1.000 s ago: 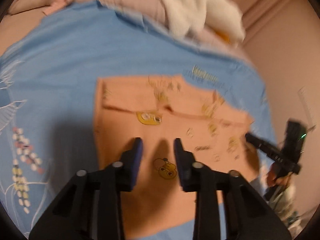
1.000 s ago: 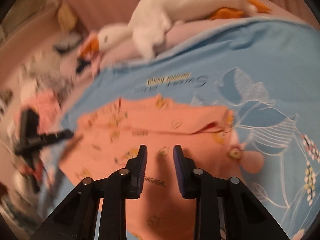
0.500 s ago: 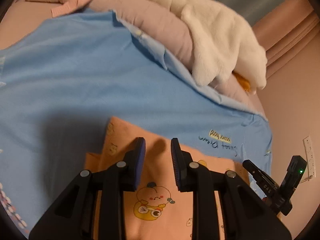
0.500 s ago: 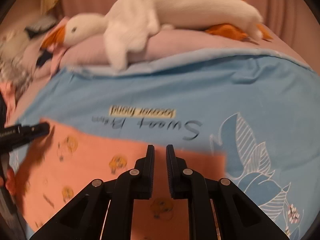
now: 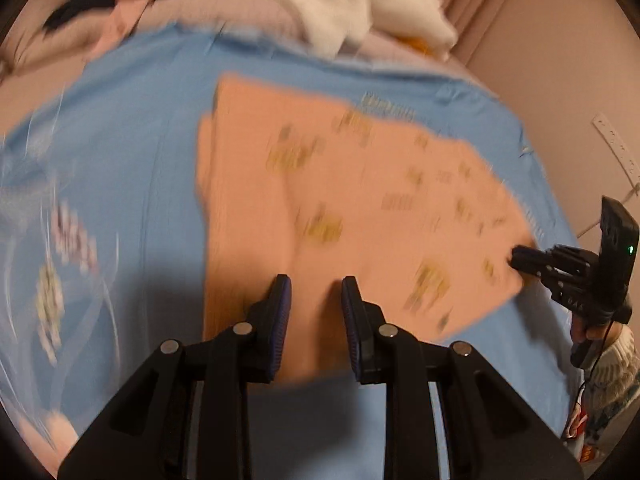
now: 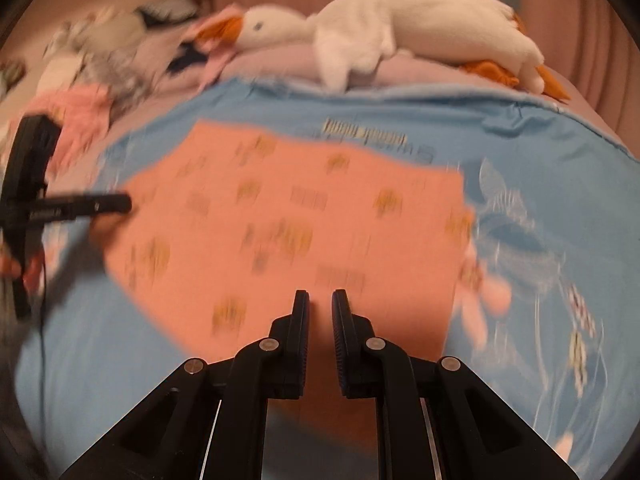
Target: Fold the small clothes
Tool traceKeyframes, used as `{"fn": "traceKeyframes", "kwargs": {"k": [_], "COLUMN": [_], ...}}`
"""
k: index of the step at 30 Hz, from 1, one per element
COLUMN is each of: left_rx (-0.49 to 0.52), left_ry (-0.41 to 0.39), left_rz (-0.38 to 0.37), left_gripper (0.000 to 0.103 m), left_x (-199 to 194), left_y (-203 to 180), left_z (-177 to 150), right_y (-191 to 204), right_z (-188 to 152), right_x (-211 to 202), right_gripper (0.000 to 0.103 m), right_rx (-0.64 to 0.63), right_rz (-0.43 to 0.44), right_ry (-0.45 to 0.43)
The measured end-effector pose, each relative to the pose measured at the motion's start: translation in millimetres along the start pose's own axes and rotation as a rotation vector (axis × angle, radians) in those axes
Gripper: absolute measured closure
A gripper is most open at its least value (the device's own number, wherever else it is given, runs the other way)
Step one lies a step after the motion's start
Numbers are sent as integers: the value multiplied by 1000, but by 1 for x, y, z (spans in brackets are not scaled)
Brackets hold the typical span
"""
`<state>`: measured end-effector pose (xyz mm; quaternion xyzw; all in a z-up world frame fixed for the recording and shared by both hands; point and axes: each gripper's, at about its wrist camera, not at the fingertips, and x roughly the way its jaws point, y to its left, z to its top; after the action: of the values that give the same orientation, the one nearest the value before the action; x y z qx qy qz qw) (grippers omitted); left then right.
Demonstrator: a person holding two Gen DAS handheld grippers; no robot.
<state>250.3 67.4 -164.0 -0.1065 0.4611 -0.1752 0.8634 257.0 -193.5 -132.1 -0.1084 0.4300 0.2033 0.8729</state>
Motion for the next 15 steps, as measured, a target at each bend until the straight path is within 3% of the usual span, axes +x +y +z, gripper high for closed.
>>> {"fn": "traceKeyframes", "kwargs": {"k": [5, 8, 11, 12, 13, 15], "left_rx": [-126, -154, -191, -211, -236, -270], "left_ry": [-18, -4, -20, -41, -73, -92], "left_rz": [-87, -98, -103, -114, -120, -126], "left_gripper": [79, 77, 53, 41, 35, 35], "left_x": [-16, -27, -45, -52, -58, -59], "left_y": [18, 22, 26, 27, 30, 35], "left_z": [-28, -37, -40, -41, -37, -31], "right_y": [-1, 0, -1, -1, 0, 2], "right_z": [-30, -39, -42, -40, -38, -28], "right_x": [-9, -14, -29, -35, -40, -46], "right_gripper": [89, 89, 88, 86, 79, 63], "right_rx": [61, 58, 89, 109, 120, 142], "right_rz": [2, 16, 38, 58, 72, 104], "right_ry": [27, 79, 74, 52, 34, -17]}}
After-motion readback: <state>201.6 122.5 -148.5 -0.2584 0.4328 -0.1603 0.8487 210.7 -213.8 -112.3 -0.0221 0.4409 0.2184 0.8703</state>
